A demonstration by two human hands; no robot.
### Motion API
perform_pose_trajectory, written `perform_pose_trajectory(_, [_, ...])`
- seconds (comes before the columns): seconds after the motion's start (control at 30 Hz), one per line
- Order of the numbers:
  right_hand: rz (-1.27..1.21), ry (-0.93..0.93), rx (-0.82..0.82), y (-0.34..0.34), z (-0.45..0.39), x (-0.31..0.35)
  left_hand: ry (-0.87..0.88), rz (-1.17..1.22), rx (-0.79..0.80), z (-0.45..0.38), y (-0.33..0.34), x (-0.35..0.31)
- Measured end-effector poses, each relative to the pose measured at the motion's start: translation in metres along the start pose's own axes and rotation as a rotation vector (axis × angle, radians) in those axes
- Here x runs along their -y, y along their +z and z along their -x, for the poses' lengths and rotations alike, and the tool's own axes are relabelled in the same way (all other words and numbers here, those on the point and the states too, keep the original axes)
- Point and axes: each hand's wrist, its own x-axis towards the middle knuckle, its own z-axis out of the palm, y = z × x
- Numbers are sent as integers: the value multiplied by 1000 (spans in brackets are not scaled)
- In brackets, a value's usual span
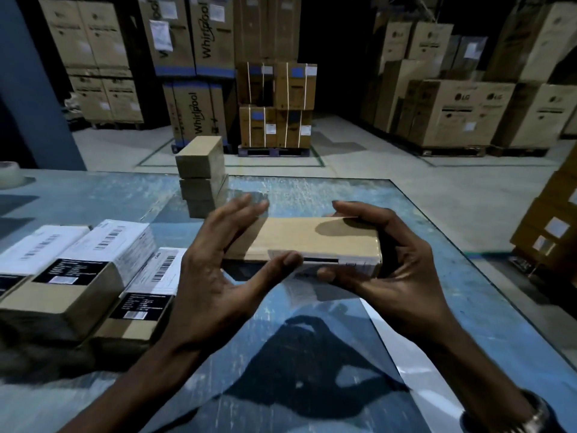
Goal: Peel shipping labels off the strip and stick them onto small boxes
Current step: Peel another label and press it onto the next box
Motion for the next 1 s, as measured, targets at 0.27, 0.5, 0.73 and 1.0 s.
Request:
perform_pose_trajectory(0.27, [19, 70, 67, 5, 3, -4, -82, 153, -90, 3, 12, 0])
perform_pose_trajectory(0.5, [114, 94, 35, 19, 11, -9, -47, 47, -194, 6, 11, 5])
perform_pose_trajectory(0.73, [136, 176, 29, 28, 18, -18, -71, 73, -231, 12, 16, 12])
perform_pose_trajectory(1.0, [47, 183, -16, 26, 17, -17, -35, 136, -290, 9, 14, 6])
